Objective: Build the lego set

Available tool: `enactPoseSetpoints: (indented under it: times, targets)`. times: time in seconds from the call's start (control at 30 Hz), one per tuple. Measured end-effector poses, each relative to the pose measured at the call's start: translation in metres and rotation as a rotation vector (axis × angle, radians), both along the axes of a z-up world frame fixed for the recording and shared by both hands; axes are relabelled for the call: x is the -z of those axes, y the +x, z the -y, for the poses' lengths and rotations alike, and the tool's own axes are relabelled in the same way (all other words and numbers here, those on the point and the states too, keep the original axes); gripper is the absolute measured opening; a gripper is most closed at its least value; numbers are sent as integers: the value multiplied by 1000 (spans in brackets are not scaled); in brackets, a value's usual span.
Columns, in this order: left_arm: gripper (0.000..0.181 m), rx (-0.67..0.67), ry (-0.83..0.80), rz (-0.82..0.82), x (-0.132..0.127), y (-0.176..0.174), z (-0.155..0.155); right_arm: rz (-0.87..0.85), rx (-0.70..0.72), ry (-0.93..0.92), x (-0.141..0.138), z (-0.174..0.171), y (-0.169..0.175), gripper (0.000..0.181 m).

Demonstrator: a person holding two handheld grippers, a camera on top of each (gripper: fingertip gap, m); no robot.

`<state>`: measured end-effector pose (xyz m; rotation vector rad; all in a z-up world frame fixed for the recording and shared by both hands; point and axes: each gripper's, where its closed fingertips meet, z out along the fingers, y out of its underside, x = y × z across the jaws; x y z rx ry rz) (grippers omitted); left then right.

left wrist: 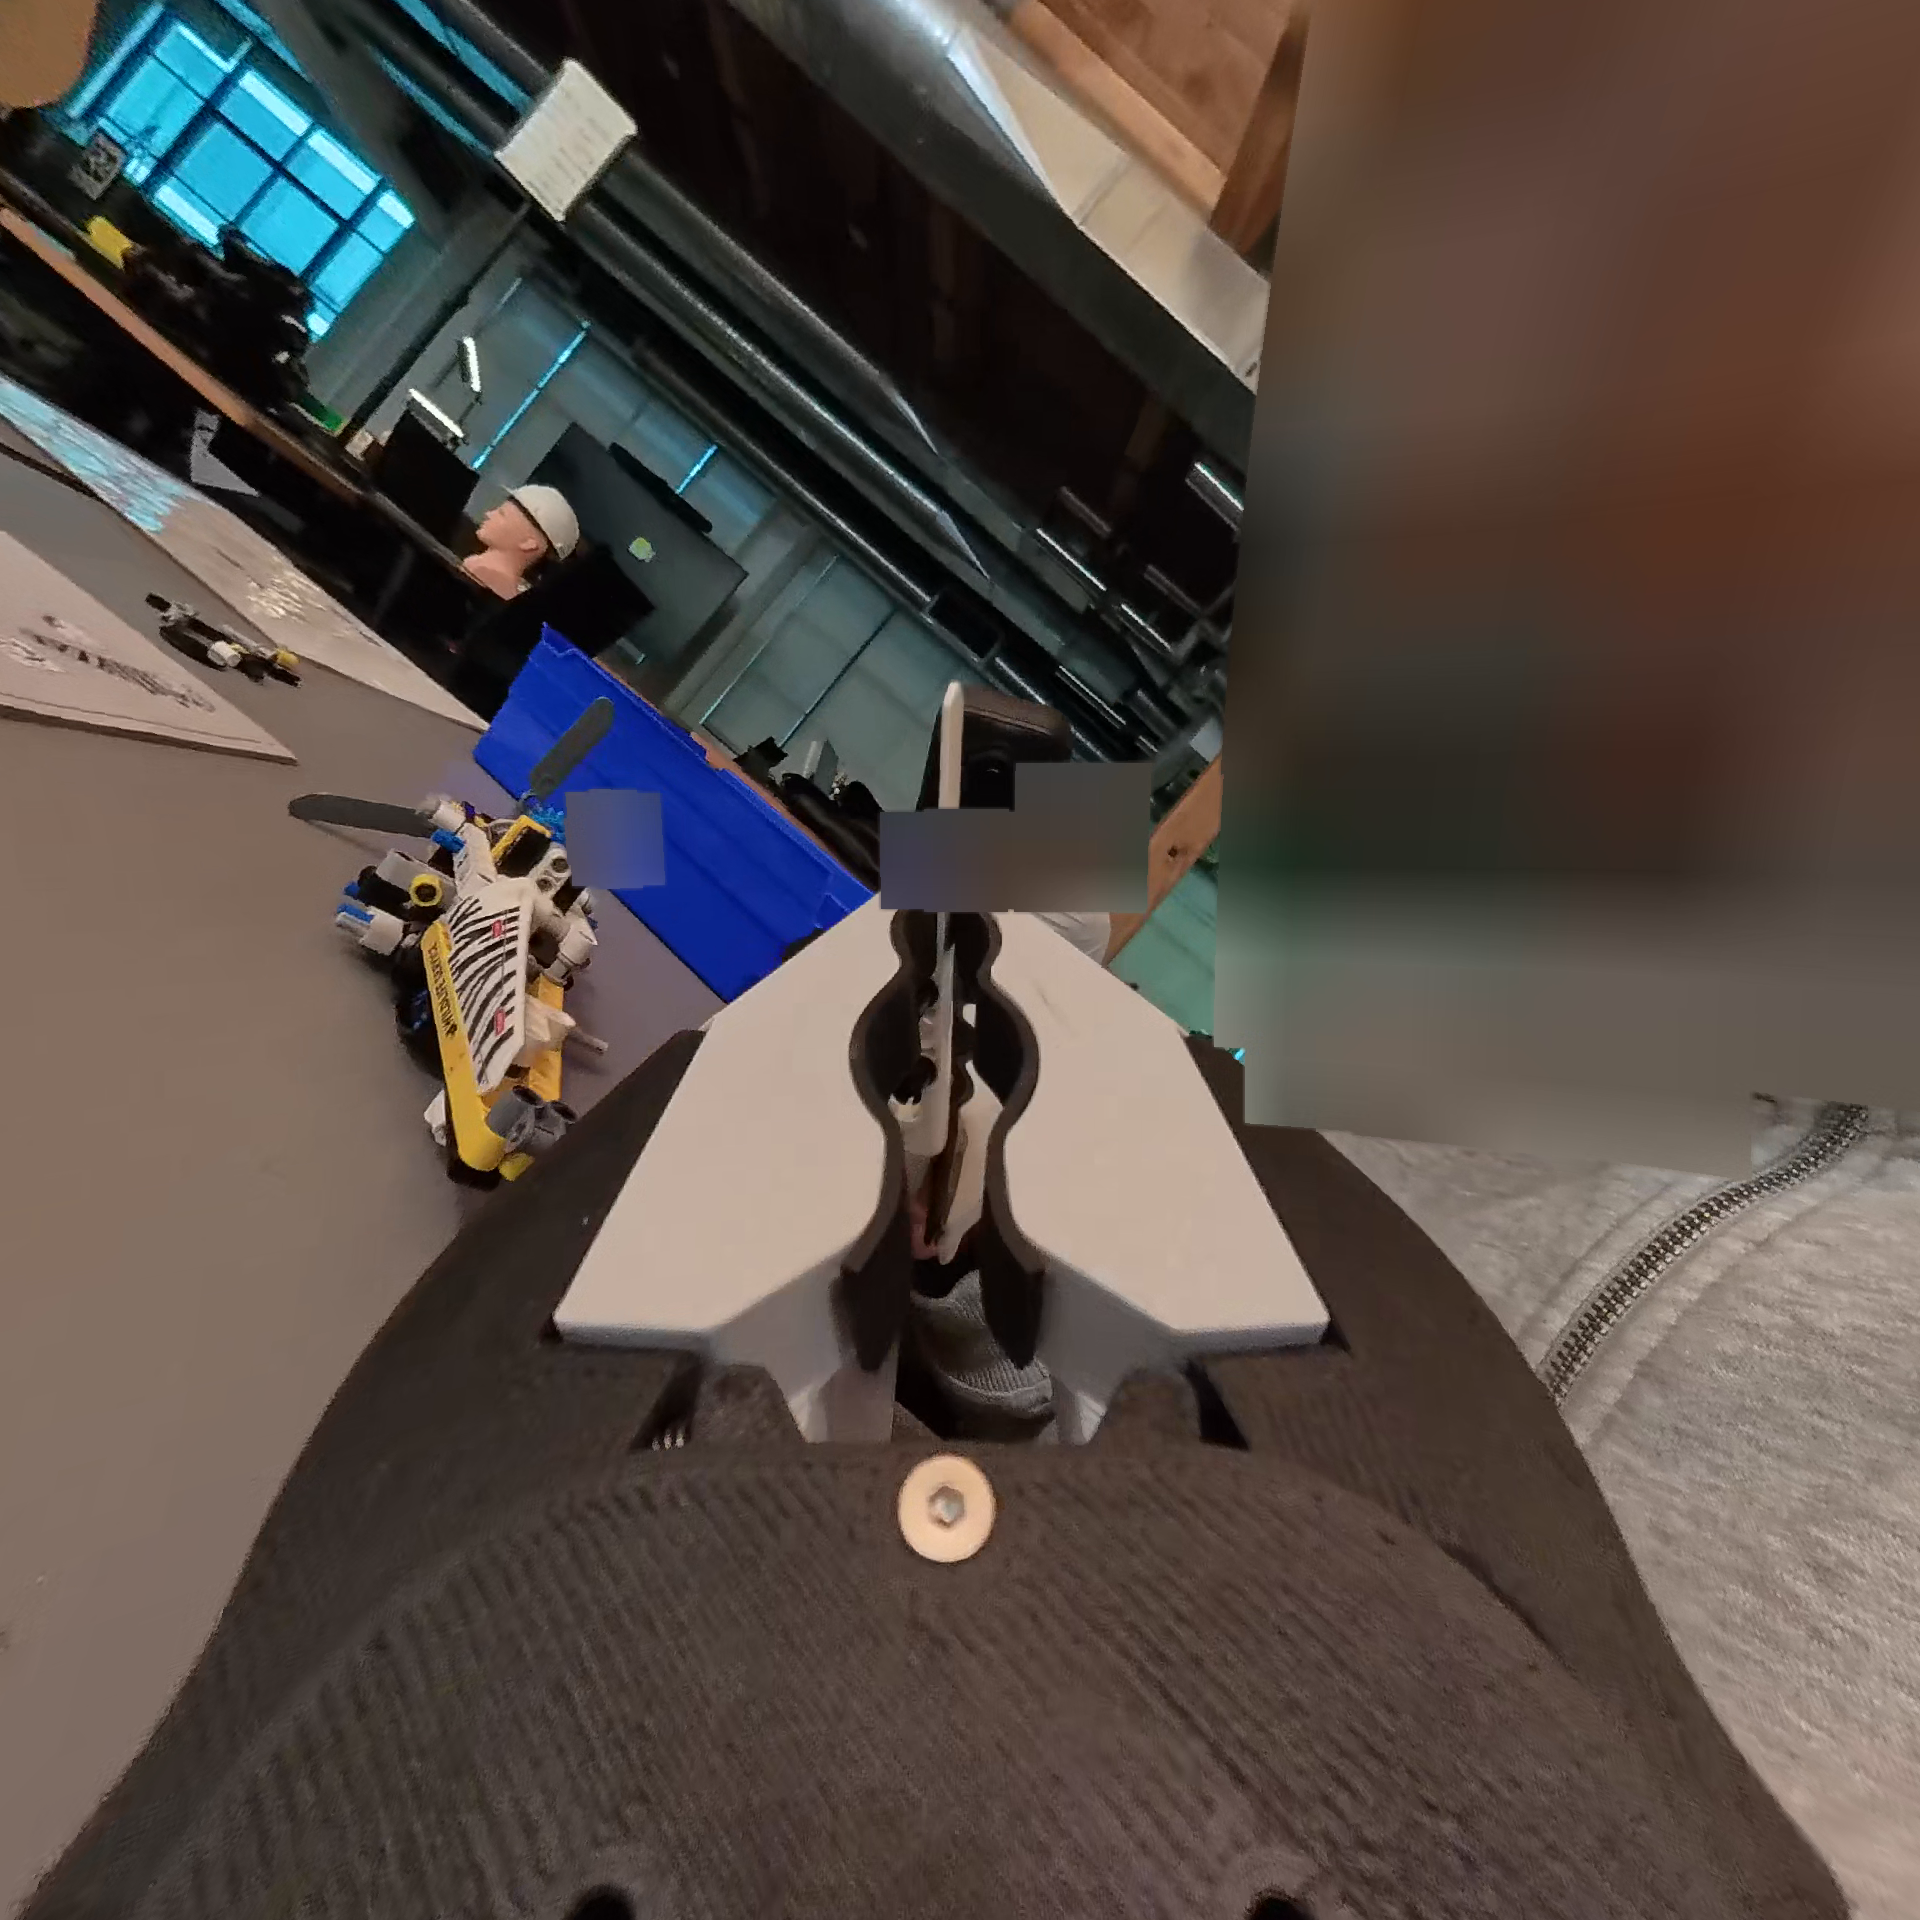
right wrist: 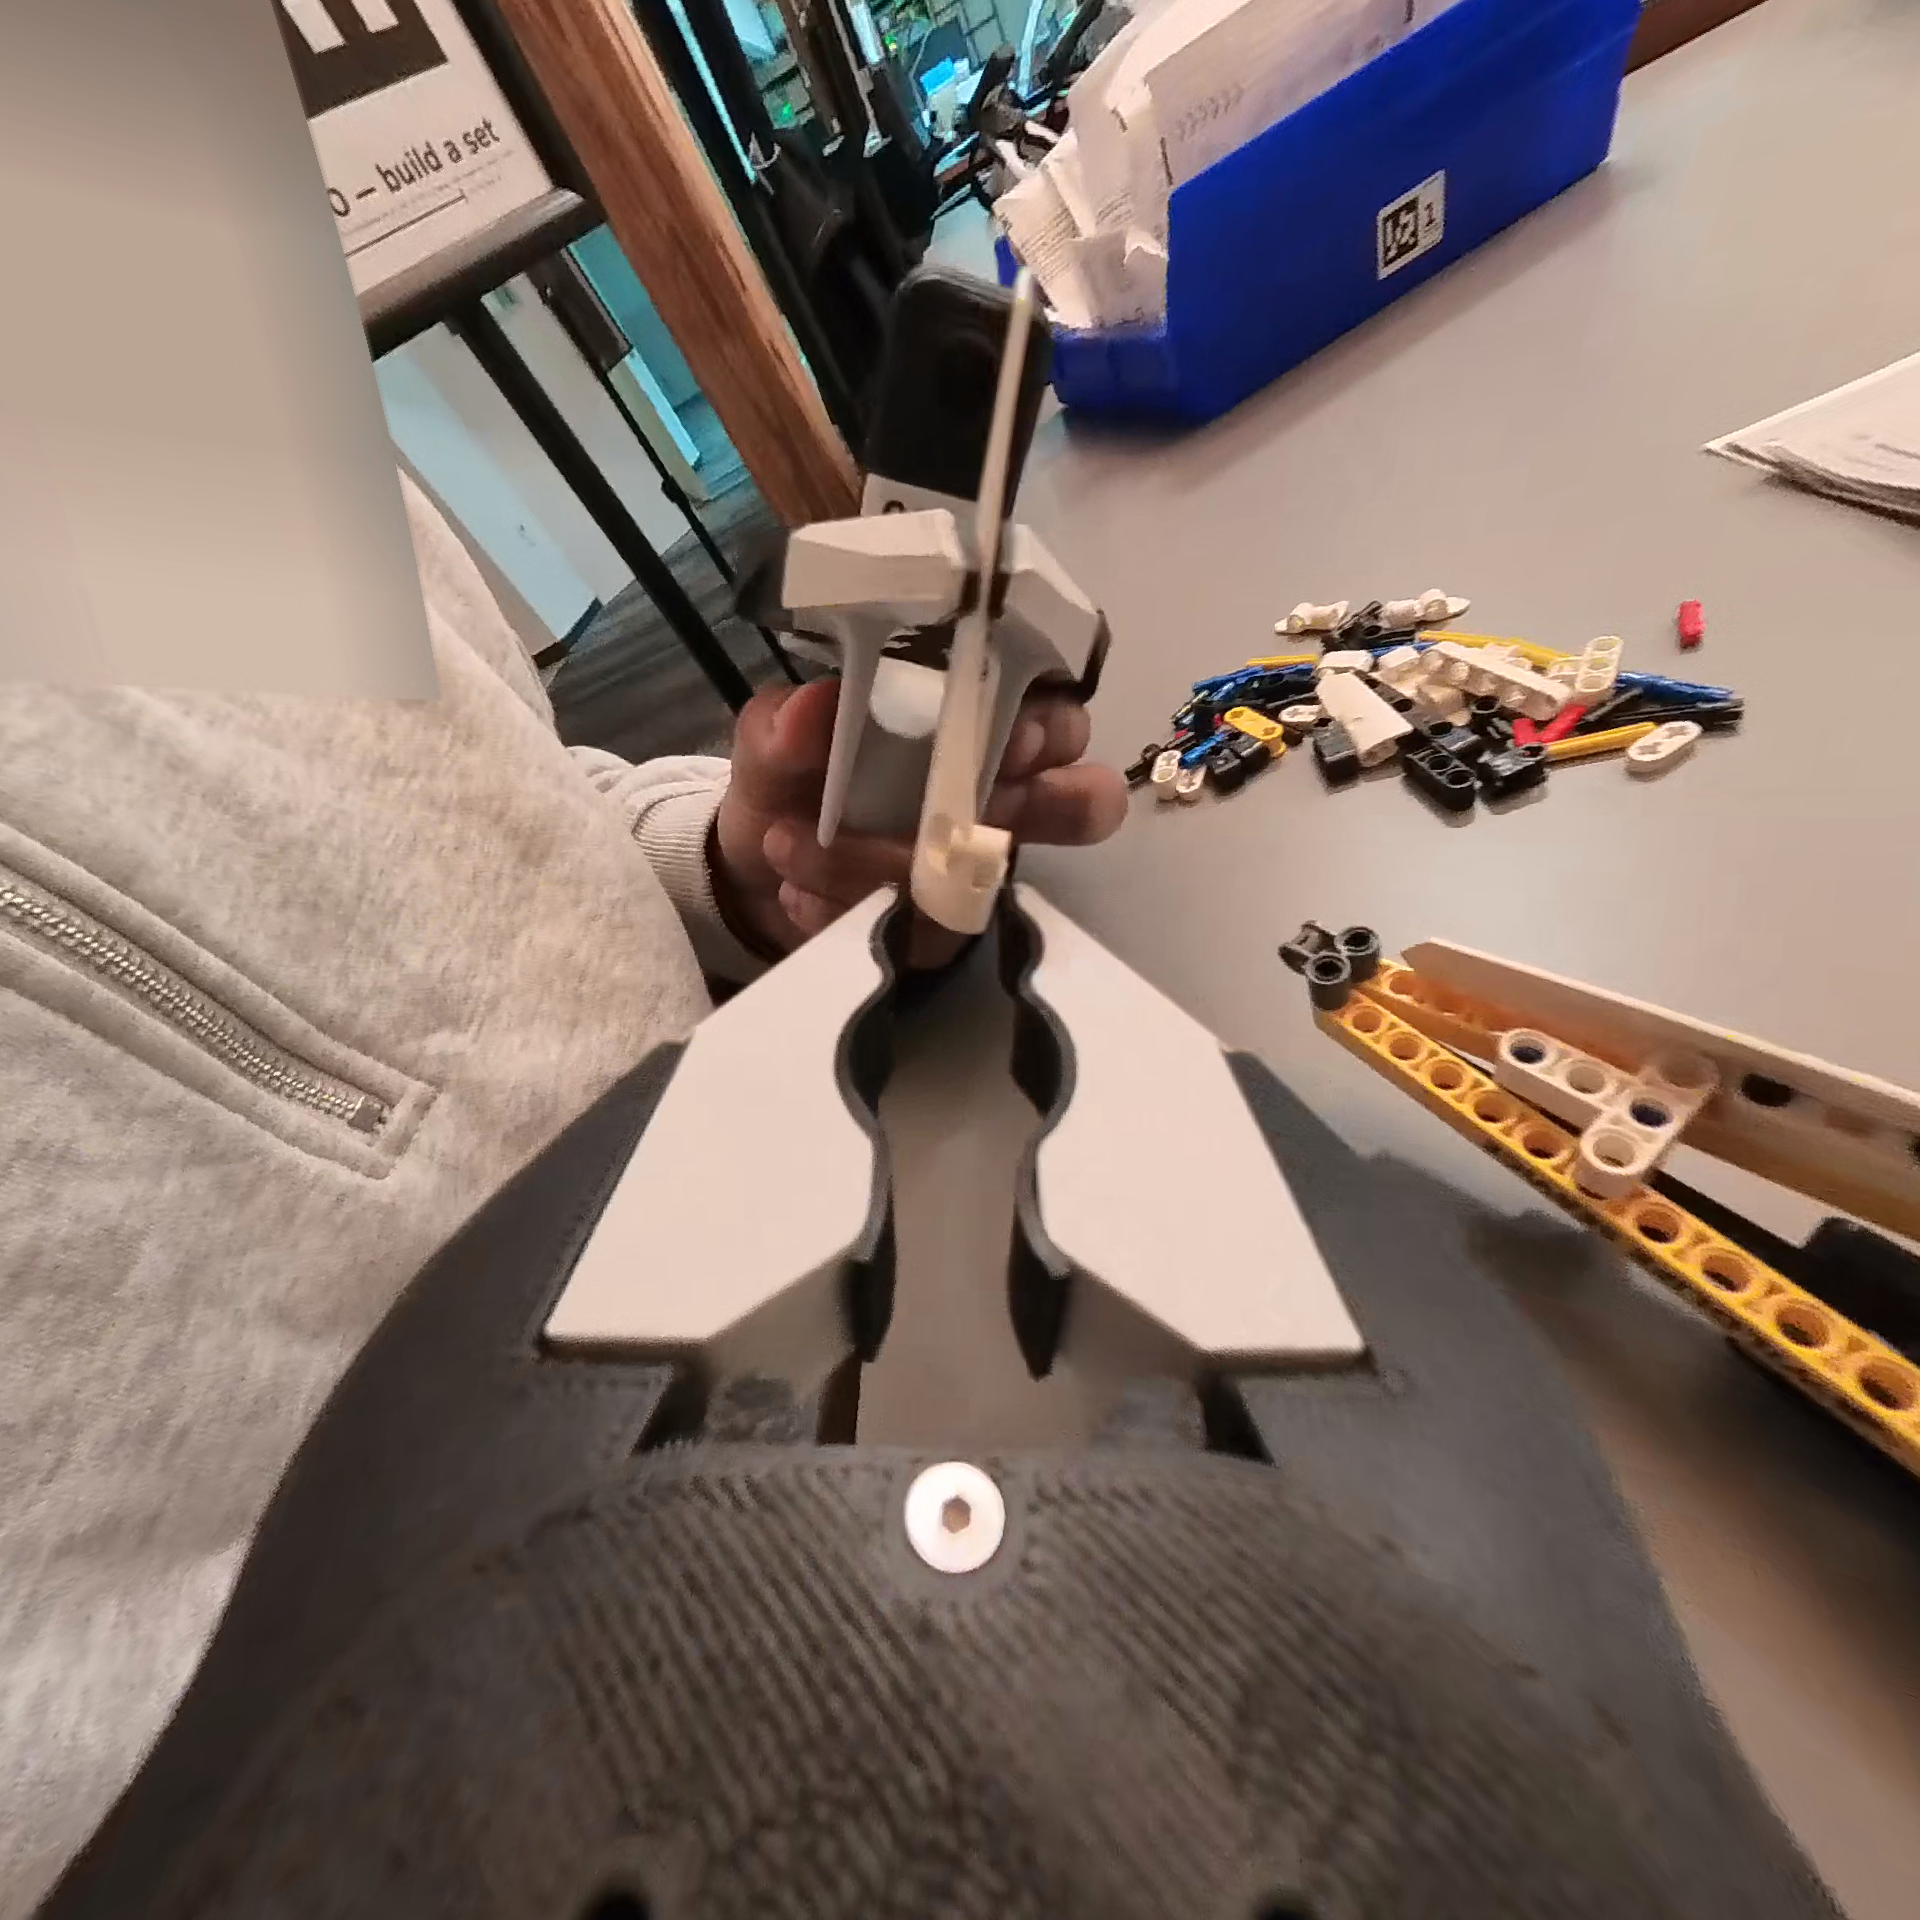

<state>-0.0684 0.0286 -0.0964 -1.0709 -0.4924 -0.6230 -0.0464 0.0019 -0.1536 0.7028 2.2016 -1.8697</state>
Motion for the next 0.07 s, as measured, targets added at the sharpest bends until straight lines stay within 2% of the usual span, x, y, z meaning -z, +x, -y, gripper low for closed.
enactPoseSetpoints:
  times: [0.03,0.07]
  targets:
    - [0,2,3,2,0,0,0,7,-11,-8,-1,0,1,13]
    - [0,3,5,2,-1,0,-1,12,-16,-18,-1,0,2,13]
